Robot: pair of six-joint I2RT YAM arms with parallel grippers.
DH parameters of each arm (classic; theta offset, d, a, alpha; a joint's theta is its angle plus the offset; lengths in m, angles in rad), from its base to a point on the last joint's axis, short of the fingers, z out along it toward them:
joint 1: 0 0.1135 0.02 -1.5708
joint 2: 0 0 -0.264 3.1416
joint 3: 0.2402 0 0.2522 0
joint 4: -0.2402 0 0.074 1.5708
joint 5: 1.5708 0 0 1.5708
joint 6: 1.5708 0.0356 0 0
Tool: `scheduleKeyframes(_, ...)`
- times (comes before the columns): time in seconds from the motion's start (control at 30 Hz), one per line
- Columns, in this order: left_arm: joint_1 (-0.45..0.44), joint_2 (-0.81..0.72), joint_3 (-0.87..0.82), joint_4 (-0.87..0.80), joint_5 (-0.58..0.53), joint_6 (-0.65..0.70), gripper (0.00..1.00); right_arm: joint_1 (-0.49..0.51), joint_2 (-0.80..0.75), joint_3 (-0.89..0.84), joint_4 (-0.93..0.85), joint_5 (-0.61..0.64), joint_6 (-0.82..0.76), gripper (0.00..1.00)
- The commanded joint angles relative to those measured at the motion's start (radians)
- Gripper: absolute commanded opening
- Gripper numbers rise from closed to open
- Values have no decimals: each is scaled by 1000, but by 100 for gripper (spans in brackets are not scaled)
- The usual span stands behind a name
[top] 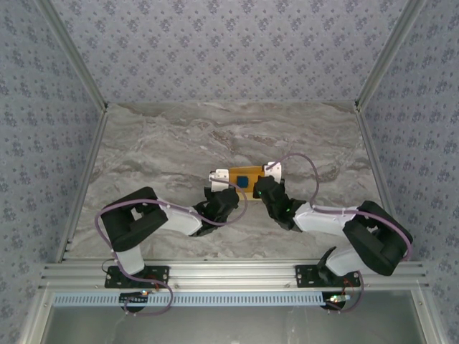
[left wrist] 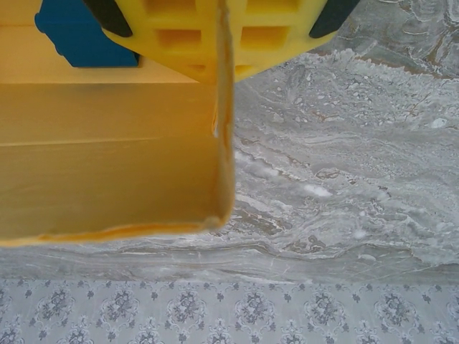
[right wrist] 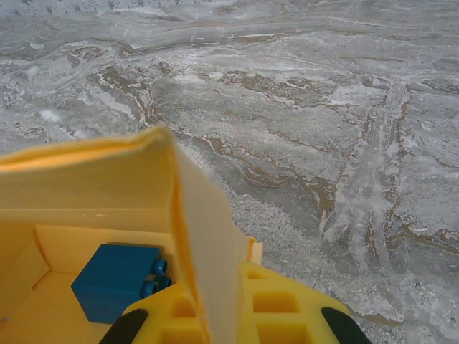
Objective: Fold the paper box
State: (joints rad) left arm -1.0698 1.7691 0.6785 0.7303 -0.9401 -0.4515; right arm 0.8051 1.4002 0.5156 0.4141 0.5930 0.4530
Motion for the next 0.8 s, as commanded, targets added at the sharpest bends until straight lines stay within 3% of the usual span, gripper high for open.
scheduleKeyframes(0.0,1,18,-27,-83,-46,23,0,0,-24,-13,-79,68,24,6)
scheduleKeyframes(0.77,-11,-60,21,-149,-62,91,0,-2,-37,37,-156,74,21,11)
